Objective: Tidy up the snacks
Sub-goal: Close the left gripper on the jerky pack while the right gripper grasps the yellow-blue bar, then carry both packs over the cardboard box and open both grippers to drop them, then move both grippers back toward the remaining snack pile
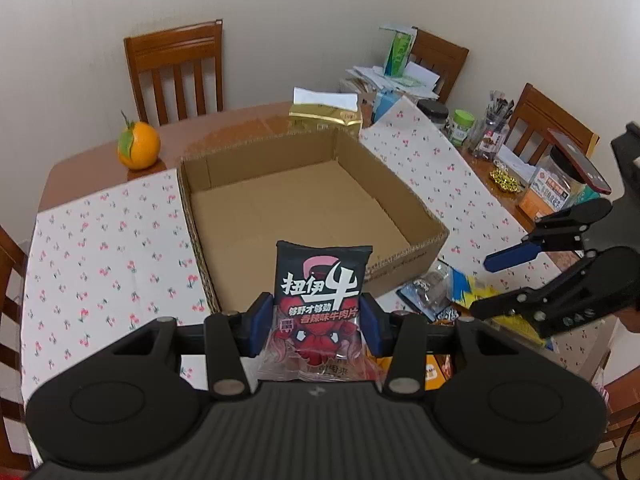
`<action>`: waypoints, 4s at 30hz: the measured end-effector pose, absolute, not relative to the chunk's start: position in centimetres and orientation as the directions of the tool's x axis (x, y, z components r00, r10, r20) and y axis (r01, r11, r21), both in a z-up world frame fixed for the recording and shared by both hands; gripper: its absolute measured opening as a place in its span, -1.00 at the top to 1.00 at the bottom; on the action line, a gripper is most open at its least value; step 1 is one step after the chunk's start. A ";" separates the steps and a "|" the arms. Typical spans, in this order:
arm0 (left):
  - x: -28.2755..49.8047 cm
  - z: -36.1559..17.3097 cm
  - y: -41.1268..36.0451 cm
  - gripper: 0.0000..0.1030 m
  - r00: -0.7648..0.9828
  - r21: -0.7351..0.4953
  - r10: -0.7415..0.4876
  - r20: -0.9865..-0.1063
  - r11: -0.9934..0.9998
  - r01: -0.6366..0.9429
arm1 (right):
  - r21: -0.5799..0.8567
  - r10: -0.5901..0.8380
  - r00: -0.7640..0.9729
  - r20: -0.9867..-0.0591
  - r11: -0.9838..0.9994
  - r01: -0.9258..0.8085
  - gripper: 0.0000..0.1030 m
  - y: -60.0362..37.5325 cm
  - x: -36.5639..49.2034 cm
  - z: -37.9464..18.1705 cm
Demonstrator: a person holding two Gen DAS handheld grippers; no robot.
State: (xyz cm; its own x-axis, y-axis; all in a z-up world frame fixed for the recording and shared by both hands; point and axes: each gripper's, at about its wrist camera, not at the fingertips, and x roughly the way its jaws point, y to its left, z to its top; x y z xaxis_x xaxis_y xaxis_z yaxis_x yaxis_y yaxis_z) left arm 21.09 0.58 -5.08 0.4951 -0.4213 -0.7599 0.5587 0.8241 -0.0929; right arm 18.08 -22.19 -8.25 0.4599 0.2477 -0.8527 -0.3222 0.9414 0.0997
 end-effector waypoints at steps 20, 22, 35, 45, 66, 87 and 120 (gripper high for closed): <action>17.0 -6.3 -2.5 0.12 0.469 -0.112 -0.339 -0.816 0.888 0.447 | 0.086 0.186 0.376 -0.908 0.960 -0.267 -0.55 -32.8 14.6 -16.8; 16.3 -6.0 -2.9 0.12 0.483 -0.105 -0.320 -0.815 0.901 0.421 | 0.113 0.224 0.378 -0.898 0.949 -0.293 -0.56 -33.0 14.9 -17.1; 14.6 -5.0 -3.9 0.12 0.506 -0.086 -0.297 -0.810 0.913 0.398 | 0.107 0.228 0.403 -0.886 0.948 -0.301 -0.12 -33.1 14.4 -15.2; 16.7 -3.8 -3.6 0.12 0.518 -0.077 -0.323 -0.792 0.894 0.441 | 0.019 0.165 0.518 -0.839 0.961 -0.275 -0.12 -30.6 14.3 -7.5; 30.2 -5.9 -2.4 -0.76 0.689 -0.018 -0.246 -0.682 0.947 0.321 | 0.022 0.168 0.596 -0.785 0.969 -0.244 -0.12 -23.2 25.5 -4.5; 19.0 -7.8 4.2 -0.84 0.683 -0.073 -0.184 -0.707 0.979 0.188 | -0.139 0.020 0.621 -0.783 0.968 -0.207 -0.79 -18.0 34.8 -7.8; 13.9 -14.0 2.8 -0.84 0.571 0.038 -0.067 -0.818 0.985 0.170 | -0.128 -0.107 0.502 -0.858 0.992 -0.009 -1.00 -23.4 18.4 -12.6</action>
State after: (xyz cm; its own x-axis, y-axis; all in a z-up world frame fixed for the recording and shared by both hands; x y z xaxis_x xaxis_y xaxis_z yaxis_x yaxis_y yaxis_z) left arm 13.92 2.80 -14.03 0.5714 -0.0672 -0.8179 0.1698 0.9848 0.0377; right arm 18.44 -23.44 -12.58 0.5024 -0.1066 -0.8580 -0.0087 0.9917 -0.1283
